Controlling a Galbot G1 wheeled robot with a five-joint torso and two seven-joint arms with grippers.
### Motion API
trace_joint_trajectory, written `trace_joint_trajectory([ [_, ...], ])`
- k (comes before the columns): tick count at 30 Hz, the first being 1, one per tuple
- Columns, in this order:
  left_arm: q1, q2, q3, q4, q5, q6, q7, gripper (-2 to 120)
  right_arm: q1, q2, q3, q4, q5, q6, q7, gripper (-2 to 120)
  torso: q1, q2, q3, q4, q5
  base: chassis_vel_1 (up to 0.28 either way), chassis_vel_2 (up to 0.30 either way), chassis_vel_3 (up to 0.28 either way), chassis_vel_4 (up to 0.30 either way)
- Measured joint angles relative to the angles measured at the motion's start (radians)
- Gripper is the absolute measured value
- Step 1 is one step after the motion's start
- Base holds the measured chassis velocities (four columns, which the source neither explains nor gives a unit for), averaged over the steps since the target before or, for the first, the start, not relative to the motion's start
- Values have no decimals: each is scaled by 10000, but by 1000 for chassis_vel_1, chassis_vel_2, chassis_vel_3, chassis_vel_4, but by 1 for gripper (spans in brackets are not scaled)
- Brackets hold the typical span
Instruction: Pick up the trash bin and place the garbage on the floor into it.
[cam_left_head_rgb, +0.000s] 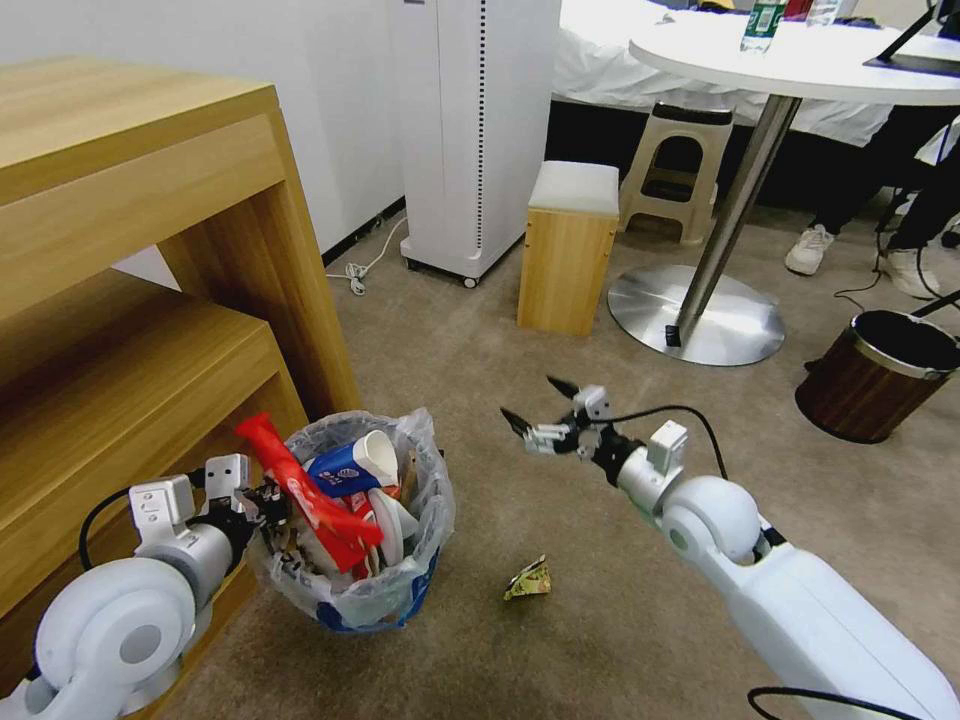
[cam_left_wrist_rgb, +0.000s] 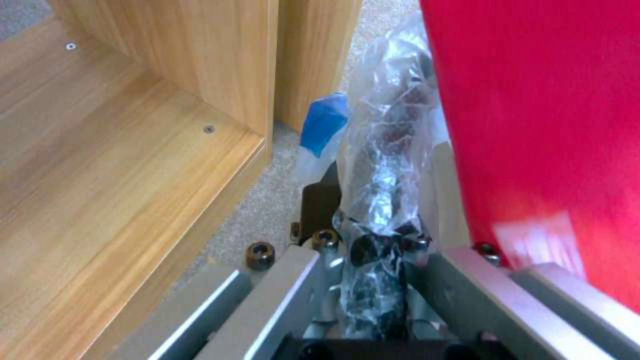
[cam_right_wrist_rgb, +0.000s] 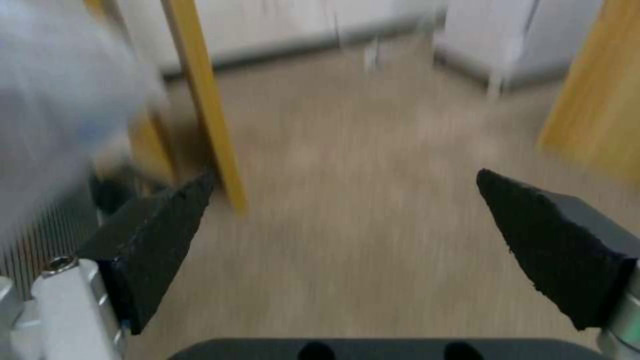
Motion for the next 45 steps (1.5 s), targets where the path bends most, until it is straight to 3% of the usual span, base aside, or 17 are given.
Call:
trace_joint_trajectory([
  [6, 27, -39, 34, -24, -16, 8, 10, 1, -190, 121, -446, -586, -190, -1020, -114, 100, 0, 0, -1, 0, 1, 0, 0, 0, 0],
  [15, 59, -91, 85, -83, -112, 40, 41, 1, 278, 593, -1363, -2347, -1349, -891, -1176, 100, 0, 0, 0, 1, -1, 0, 0, 0, 0],
  [20, 61, -110, 112, -85, -126, 47, 49, 1, 417, 817, -1772, -2856, -1499, -974, -1149, 100, 0, 0, 0, 1, -1, 0, 0, 0, 0],
  [25, 49, -139, 163, -46, -132, 50, 59, 1, 497, 1208, -2255, -3248, -859, -1786, -1, 100, 0, 0, 0, 1, -1, 0, 0, 0, 0],
  [28, 35, -168, 188, -13, -133, 49, 70, 1, 553, 1470, -2556, -3324, 317, -2279, 1481, 100, 0, 0, 0, 0, -2, 0, 0, 0, 0],
  [33, 46, -212, 220, 8, -116, 50, 81, 1, 660, 1976, -2815, -3496, 1514, -2571, 2953, 100, 0, 0, 0, 1, -1, 0, 0, 0, 0],
  [45, 103, -198, 220, -38, -95, 50, 110, 1, 858, 2817, -2690, -4615, 620, -2714, 3367, 100, 0, 0, 0, 1, -1, 0, 0, 0, 0],
])
